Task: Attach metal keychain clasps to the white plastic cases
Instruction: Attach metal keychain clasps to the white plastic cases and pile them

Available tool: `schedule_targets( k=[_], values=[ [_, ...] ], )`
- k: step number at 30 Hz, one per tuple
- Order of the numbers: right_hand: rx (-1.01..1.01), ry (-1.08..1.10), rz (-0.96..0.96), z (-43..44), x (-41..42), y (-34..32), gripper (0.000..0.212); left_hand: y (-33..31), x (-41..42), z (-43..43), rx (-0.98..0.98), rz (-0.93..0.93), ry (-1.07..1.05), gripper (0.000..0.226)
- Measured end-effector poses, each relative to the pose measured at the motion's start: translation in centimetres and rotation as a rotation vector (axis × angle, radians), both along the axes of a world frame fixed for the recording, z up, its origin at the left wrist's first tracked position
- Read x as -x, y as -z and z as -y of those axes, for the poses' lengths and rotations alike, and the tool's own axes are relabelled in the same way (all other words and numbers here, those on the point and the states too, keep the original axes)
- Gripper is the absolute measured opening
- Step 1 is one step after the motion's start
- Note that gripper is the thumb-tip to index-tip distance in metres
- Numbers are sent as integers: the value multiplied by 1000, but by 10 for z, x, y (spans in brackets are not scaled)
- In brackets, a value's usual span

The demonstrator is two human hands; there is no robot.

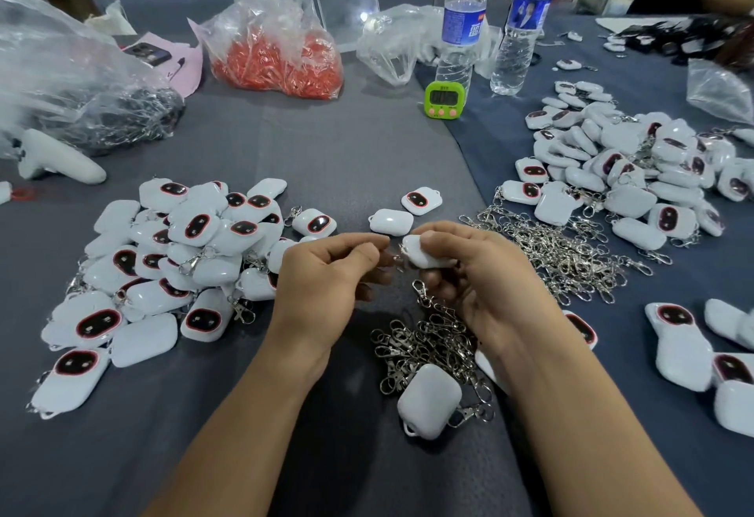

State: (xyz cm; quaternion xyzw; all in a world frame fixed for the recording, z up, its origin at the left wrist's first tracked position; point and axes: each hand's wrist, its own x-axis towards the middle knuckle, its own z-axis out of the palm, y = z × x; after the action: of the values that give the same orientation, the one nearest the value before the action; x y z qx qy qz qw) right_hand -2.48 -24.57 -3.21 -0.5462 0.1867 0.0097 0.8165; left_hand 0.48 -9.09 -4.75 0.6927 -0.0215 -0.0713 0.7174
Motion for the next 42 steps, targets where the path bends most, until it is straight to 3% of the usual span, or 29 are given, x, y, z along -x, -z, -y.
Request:
schedule_targets(
  k=[8, 11, 15, 18, 20, 22, 26, 29, 32, 34, 35, 37, 39, 40, 42],
  values=[
    [42, -34, 40, -1, 0, 1, 11, -1, 2, 3, 37, 28, 117, 8],
    [85, -22, 52, -3, 2, 0, 12, 2, -1, -1, 31, 75, 130, 15],
    [148, 12, 47, -7, 3, 1, 13, 3, -2, -9, -336, 349, 126, 17],
    [195, 45, -5, -15, 2, 5, 15, 5, 1, -9, -727, 703, 84, 13],
    [212, 58, -11, -19, 2, 6, 16, 8, 3, -8, -849, 841, 41, 12],
    [177, 50, -2, -18, 2, 5, 15, 8, 4, -7, -732, 738, 17, 11],
    [35, 9, 19, -10, 2, 1, 13, 3, -2, -7, -208, 168, 180, 14],
    [-9, -16, 38, -8, 3, 1, 13, 2, -2, -4, -80, 33, 241, 12],
    [-9, 0, 58, -9, 4, 0, 14, 4, -1, -4, -123, 106, 187, 12],
    [84, 49, 66, -11, 3, 1, 17, 5, 0, -6, -341, 318, 129, 9],
    [205, 77, 80, -14, 4, 2, 19, 6, 0, -8, -519, 472, 106, 9],
    [663, 108, 125, -20, 6, 7, 16, 9, 4, -8, -886, 756, 107, 12],
    [960, 112, 175, -27, 7, 10, 13, 13, 8, -7, -1025, 832, 81, 11],
    [937, 122, 168, -29, 7, 10, 13, 14, 9, -7, -995, 807, 50, 10],
    [594, 122, 120, -26, 4, 6, 15, 9, 10, -7, -735, 640, 9, 4]
  ],
)
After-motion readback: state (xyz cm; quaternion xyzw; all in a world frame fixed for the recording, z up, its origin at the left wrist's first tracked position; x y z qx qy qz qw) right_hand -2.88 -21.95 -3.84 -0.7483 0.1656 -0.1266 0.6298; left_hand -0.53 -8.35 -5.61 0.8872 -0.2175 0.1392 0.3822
